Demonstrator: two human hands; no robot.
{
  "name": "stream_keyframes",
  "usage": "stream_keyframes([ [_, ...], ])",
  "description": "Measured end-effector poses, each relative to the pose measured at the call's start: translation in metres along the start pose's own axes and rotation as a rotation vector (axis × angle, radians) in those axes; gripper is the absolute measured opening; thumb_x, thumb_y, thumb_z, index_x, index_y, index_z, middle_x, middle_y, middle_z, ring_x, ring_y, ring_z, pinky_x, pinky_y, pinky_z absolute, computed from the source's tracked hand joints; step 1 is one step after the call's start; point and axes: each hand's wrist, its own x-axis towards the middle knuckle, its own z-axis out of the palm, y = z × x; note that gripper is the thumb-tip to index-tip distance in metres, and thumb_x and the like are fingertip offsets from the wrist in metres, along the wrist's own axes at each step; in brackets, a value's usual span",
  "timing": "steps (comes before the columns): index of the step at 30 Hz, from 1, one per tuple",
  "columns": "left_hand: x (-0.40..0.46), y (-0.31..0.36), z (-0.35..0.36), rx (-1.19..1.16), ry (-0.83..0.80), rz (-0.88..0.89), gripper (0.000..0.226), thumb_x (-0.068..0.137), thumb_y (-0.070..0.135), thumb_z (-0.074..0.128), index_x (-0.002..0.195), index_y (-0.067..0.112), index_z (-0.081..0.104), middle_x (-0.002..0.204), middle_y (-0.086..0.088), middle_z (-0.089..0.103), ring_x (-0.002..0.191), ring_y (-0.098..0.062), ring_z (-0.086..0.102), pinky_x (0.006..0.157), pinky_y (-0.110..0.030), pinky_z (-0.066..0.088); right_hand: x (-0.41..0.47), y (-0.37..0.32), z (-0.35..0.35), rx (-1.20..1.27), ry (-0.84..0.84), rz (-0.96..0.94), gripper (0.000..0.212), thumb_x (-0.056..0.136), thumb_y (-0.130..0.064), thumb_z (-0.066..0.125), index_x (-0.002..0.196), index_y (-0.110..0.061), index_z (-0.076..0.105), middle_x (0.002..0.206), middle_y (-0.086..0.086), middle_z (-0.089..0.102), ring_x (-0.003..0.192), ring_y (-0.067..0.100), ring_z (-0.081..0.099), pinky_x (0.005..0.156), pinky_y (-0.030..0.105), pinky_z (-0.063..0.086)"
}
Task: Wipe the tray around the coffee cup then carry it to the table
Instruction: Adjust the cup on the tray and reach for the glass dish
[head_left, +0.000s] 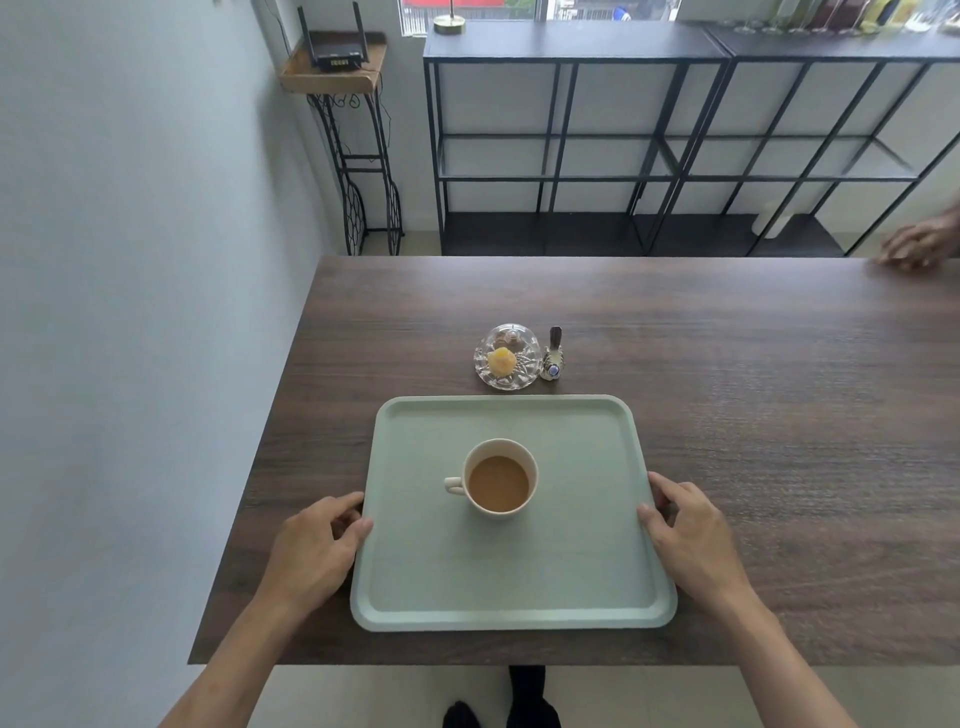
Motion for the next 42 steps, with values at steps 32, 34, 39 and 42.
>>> stream_keyframes([
  [32, 0.19, 0.163, 0.058, 0.225, -0.183, 0.087, 0.117, 0.068, 0.085, 0.065, 0.158, 0.02, 0.028, 0.143, -0.013, 0.046, 0.134, -0.034, 0.044, 0.109, -0.053, 0.043, 0.188, -0.103, 0.017, 0.149, -0.148, -0.013, 0.034, 0.096, -0.045, 0.064, 0.098, -0.016, 0.082, 0.093, 0.006, 0.081, 0.094, 0.022, 0.072, 0.087, 0.038, 0.053],
  [34, 0.199, 0.171, 0.07, 0.261, -0.193, 0.069, 0.127, 0.059, 0.091, 0.066, 0.159, 0.024, 0.025, 0.142, -0.013, 0.044, 0.133, -0.035, 0.044, 0.108, -0.052, 0.041, 0.194, -0.106, 0.021, 0.143, -0.175, 0.004, 0.032, 0.093, -0.048, 0.067, 0.094, -0.021, 0.084, 0.087, 0.002, 0.081, 0.088, 0.017, 0.072, 0.082, 0.034, 0.053],
  [39, 0.207, 0.168, 0.088, 0.226, -0.129, 0.076, 0.125, 0.05, 0.089, 0.074, 0.152, 0.03, 0.033, 0.134, -0.007, 0.046, 0.125, -0.033, 0.049, 0.102, -0.05, 0.044, 0.201, -0.109, 0.026, 0.165, -0.205, 0.04, 0.027, 0.087, -0.051, 0.071, 0.076, -0.03, 0.084, 0.079, -0.006, 0.079, 0.079, 0.01, 0.07, 0.068, 0.028, 0.048],
  [42, 0.211, 0.165, 0.09, 0.225, -0.096, 0.116, 0.117, 0.048, 0.089, 0.074, 0.144, 0.032, 0.041, 0.127, -0.004, 0.048, 0.118, -0.031, 0.053, 0.098, -0.048, 0.047, 0.203, -0.108, 0.025, 0.171, -0.222, 0.051, 0.028, 0.086, -0.052, 0.07, 0.071, -0.032, 0.083, 0.072, -0.007, 0.078, 0.073, 0.009, 0.069, 0.066, 0.029, 0.048],
])
